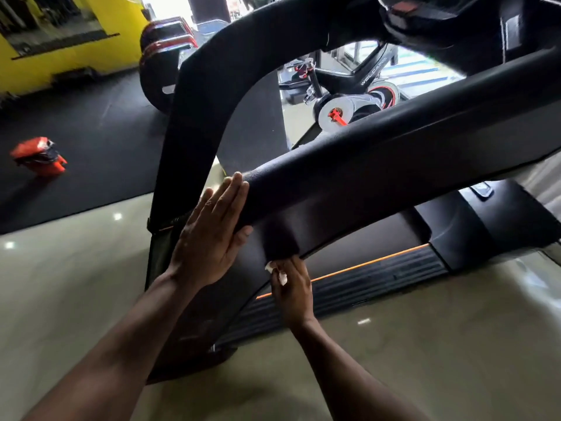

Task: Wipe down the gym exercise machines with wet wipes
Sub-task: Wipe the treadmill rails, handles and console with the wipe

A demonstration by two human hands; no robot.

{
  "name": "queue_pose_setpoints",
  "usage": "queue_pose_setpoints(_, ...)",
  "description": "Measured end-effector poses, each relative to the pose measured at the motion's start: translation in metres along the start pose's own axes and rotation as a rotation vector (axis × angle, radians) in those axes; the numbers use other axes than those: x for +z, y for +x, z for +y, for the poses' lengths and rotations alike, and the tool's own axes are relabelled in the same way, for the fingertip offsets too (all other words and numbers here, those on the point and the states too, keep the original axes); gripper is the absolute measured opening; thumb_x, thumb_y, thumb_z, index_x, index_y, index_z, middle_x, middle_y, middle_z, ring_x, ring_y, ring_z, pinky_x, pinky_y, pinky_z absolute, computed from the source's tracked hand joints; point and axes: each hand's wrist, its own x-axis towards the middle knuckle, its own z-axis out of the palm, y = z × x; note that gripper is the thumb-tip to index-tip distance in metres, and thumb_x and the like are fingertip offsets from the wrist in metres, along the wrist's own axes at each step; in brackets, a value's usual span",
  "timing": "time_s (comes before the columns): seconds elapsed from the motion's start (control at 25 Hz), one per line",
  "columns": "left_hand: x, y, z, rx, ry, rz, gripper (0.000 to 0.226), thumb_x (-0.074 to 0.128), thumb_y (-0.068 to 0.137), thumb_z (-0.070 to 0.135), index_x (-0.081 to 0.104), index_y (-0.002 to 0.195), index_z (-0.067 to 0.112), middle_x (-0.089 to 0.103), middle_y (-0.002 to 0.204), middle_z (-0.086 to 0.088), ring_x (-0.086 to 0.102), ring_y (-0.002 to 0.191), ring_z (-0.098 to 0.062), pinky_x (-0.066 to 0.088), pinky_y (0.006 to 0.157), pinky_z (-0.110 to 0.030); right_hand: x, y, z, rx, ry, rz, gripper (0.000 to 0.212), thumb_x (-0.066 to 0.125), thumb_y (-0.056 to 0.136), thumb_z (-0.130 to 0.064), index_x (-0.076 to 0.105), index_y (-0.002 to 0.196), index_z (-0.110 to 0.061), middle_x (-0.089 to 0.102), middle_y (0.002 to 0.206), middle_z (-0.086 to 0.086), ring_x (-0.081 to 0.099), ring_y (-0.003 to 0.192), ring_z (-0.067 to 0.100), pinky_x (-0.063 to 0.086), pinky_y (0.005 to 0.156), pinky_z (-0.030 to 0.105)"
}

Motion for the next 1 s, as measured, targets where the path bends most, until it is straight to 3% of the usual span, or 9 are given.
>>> queue_pose_setpoints(0.2,-0.001,-0.029,-0.02,0.005,-0.037,-0.035,0.069,0.042,0.107,0.037,0.019,0.165,0.008,0.012,0.174,-0.009,0.016,0.16,-0.024,0.015,0.13,-0.046,0.032,-0.022,-0.005,0.1,0.001,-0.014,0.014,0.066,0.092,-0.012,0.073,0.093,-0.024,0.062,0.098,-0.011,0.063,0.093,0.012,0.053,0.081,0.039)
queue_pose_setpoints(0.4,-0.001,-0.054,-0.027,-0.056,-0.079,-0.052,0.068,0.042,0.107,0.036,0.019,0.165,0.01,0.011,0.174,-0.007,0.013,0.16,-0.022,0.016,0.129,-0.048,-0.024,0.024,-0.04,0.126,0.056,0.352,0.017,0.066,0.089,0.001,0.064,0.087,-0.016,0.063,0.091,0.001,0.063,0.086,0.019,0.052,0.075,0.043)
queue_pose_setpoints(0.48,0.0,-0.055,-0.026,-0.086,-0.087,-0.062,0.068,0.041,0.107,0.038,0.018,0.165,0.012,0.012,0.174,-0.006,0.013,0.161,-0.021,0.019,0.128,-0.052,-0.062,0.059,-0.046,0.113,0.058,0.531,0.013,0.066,0.089,-0.001,0.063,0.09,-0.014,0.065,0.091,0.005,0.063,0.084,0.022,0.053,0.073,0.041)
queue_pose_setpoints(0.6,-0.002,-0.055,-0.022,-0.12,-0.083,-0.059,0.067,0.042,0.107,0.037,0.021,0.165,0.012,0.015,0.173,-0.006,0.014,0.16,-0.021,0.023,0.126,-0.054,-0.096,0.089,-0.049,0.075,0.067,0.621,0.01,0.065,0.091,-0.01,0.06,0.093,-0.018,0.066,0.089,0.009,0.063,0.081,0.025,0.053,0.073,0.039)
queue_pose_setpoints(0.8,-0.007,-0.078,-0.012,-0.199,-0.106,-0.055,0.072,0.052,0.103,0.029,0.022,0.165,0.01,0.013,0.174,-0.007,0.012,0.161,-0.022,0.021,0.127,-0.052,-0.059,0.054,-0.046,0.074,0.035,0.452,0.009,0.068,0.09,-0.003,0.067,0.092,-0.012,0.066,0.092,0.005,0.06,0.083,0.003,0.051,0.073,0.023)
queue_pose_setpoints(0.92,-0.005,-0.107,-0.005,-0.278,-0.095,-0.069,0.081,0.066,0.099,0.019,0.02,0.165,0.008,0.008,0.174,-0.009,0.006,0.161,-0.024,0.013,0.131,-0.042,-0.005,0.011,-0.041,0.191,0.102,0.215,0.015,0.07,0.091,-0.012,0.069,0.092,-0.027,0.066,0.095,-0.003,0.066,0.086,0.011,0.055,0.077,0.032)
queue_pose_setpoints(1.0,-0.004,-0.124,-0.004,-0.305,-0.106,-0.091,0.083,0.069,0.096,0.017,0.021,0.164,0.006,0.006,0.174,-0.01,0.004,0.161,-0.024,0.007,0.131,-0.035,0.03,-0.011,-0.042,0.215,0.152,0.055,0.015,0.069,0.092,-0.015,0.071,0.092,-0.03,0.066,0.096,-0.006,0.067,0.088,0.014,0.055,0.077,0.031)
